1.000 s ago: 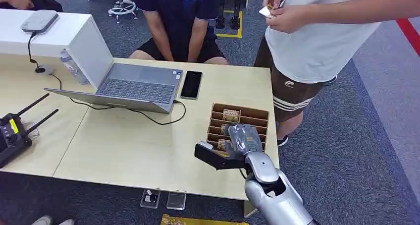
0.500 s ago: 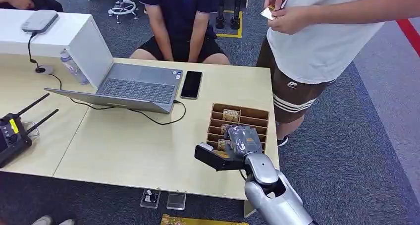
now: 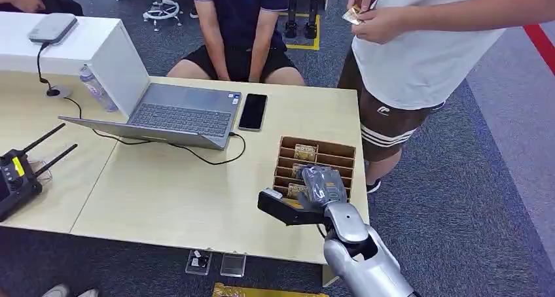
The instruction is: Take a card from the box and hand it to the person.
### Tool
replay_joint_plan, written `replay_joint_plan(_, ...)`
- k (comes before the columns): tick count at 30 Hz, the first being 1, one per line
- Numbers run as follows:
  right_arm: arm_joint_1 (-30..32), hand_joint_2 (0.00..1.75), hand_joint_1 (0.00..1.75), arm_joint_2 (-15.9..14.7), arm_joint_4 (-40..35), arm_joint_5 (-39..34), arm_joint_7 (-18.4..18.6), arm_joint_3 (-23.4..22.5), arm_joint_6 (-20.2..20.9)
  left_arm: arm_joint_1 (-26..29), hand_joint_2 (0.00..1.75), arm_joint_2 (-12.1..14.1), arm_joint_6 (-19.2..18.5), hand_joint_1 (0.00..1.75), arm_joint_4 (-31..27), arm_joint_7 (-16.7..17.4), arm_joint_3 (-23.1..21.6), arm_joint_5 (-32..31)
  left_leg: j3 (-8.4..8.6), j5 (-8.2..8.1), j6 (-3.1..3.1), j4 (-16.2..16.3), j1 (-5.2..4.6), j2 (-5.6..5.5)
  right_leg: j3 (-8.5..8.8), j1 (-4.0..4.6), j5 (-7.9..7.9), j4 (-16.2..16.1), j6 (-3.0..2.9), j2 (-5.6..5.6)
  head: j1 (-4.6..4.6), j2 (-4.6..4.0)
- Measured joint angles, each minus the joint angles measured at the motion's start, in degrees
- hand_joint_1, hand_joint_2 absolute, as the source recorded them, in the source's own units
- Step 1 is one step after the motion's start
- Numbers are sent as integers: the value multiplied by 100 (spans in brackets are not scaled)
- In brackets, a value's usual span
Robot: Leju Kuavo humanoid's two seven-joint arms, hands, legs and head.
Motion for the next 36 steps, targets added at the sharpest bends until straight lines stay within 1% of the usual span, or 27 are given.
replay_joint_plan(5, 0, 175, 73, 0, 2, 0, 0, -7, 0, 0, 175, 0, 2, 0, 0, 2, 0, 0, 0, 0, 0, 0, 0, 0, 0, 0, 0, 0, 0, 0, 0, 0)
replay_joint_plan(7, 1, 175, 77, 0, 2, 0, 0, -9, 2, 0, 175, 0, 4, 0, 0, 2, 0, 0, 0, 0, 0, 0, 0, 0, 0, 0, 0, 0, 0, 0, -2, 0)
replay_joint_plan(11, 2, 175, 91, 0, 2, 7, 0, -9, 0, 0, 175, 0, 4, 0, 0, 0, 0, 0, 0, 0, 0, 0, 0, 0, 0, 0, 0, 0, 0, 0, 0, 0)
replay_joint_plan(12, 2, 175, 89, 0, 2, 7, 0, -11, 0, 0, 175, 0, 4, 0, 0, 0, 0, 0, 0, 0, 0, 0, 0, 0, 0, 0, 0, 0, 0, 0, -2, 0)
replay_joint_plan(17, 1, 175, 91, 0, 2, 26, 0, -11, 0, 0, 175, 0, 7, 0, 0, 0, 0, 0, 0, 0, 0, 0, 0, 0, 0, 0, 0, 0, 0, 0, 0, 0)
replay_joint_plan(18, 1, 175, 87, 0, 2, 28, 0, -13, 0, 0, 175, 0, 7, 0, 0, 0, 0, 0, 0, 0, 0, 0, 0, 0, 0, 0, 0, 0, 0, 0, -2, 0)
replay_joint_plan(22, 1, 175, 96, 0, 7, 31, 0, -13, 2, 0, 175, 0, 7, 0, 0, 0, 0, 0, 0, 0, 0, 0, 0, 0, 0, 0, 0, 0, 0, 0, -2, 0)
replay_joint_plan(23, 1, 175, 96, 0, 11, 33, 0, -13, 2, 0, 175, 0, 9, 0, 0, 0, 0, 0, 0, 0, 0, 0, 0, 0, 0, 0, 0, 0, 0, 0, -2, 0)
replay_joint_plan(25, -2, 175, 91, 0, 22, 35, -2, -13, 4, 0, 175, 0, 9, 0, 0, 0, 0, 0, 0, 0, 0, 0, 0, 0, 0, 0, 0, 0, 0, 0, -2, 0)
replay_joint_plan(26, -2, 175, 93, 0, 24, 35, -2, -13, 4, 0, 175, 0, 11, 0, 0, 0, 0, 0, 0, 0, 0, 0, 0, 0, 0, 0, 0, 0, 0, 0, -2, 0)
replay_joint_plan(27, -2, 175, 87, 0, 26, 35, -2, -13, 4, 0, 175, 0, 20, 0, 0, 0, 0, 0, 0, 0, 0, 0, 0, 0, 0, 0, 0, 0, 0, 0, 0, 0)
replay_joint_plan(36, 0, 175, 89, 0, 52, 35, -2, -13, 4, 0, 175, 0, 22, 0, 0, 0, 0, 0, 1, 0, 0, 0, 0, 0, 1, 0, 0, 0, 0, 0, 0, 0)
